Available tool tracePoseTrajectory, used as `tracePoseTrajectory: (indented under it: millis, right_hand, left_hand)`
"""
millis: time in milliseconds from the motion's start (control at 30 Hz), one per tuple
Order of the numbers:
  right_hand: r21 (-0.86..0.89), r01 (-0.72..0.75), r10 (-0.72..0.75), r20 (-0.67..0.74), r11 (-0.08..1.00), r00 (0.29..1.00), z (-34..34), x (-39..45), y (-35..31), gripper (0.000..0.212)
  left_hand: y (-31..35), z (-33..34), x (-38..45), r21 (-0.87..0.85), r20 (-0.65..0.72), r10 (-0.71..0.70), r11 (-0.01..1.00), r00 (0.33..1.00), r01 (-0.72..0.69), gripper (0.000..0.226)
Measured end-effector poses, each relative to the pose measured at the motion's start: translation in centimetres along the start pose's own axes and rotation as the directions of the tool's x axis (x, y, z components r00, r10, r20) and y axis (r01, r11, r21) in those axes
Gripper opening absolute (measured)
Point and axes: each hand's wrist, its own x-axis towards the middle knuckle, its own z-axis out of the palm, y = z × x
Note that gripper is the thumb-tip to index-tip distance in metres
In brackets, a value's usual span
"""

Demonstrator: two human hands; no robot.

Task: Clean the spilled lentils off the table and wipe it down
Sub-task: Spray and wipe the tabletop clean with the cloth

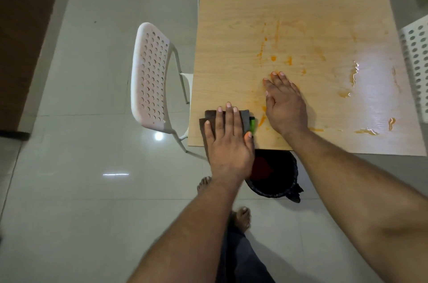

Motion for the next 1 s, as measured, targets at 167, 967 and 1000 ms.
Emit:
tracePoseTrajectory:
  millis: [167,967,1000]
  right_hand:
    - [-0.034,-0.013,0.013,0.010,0.999,1.000,0.1,0.3,-0.3,0.047]
    - [0.173,-0.017,0.013,0.025,0.985,1.000,0.3,0.2,0.6,0.044]
    - [0.202,-0.040,0.032,0.039,0.979,0.999,-0.1,0.3,0.4,0.043]
  left_hand:
    - [-4.3,-0.8,1.5,0.080,-0.016,-0.119,0.990,0.993,0.120,0.070]
    - [0.0,-0.9,-1.6,0.058,0.103,0.227,0.971,0.968,-0.234,0.068]
    - [-0.2,-1.2,-1.4,0.054,0.113,0.251,0.964,0.961,-0.259,0.068]
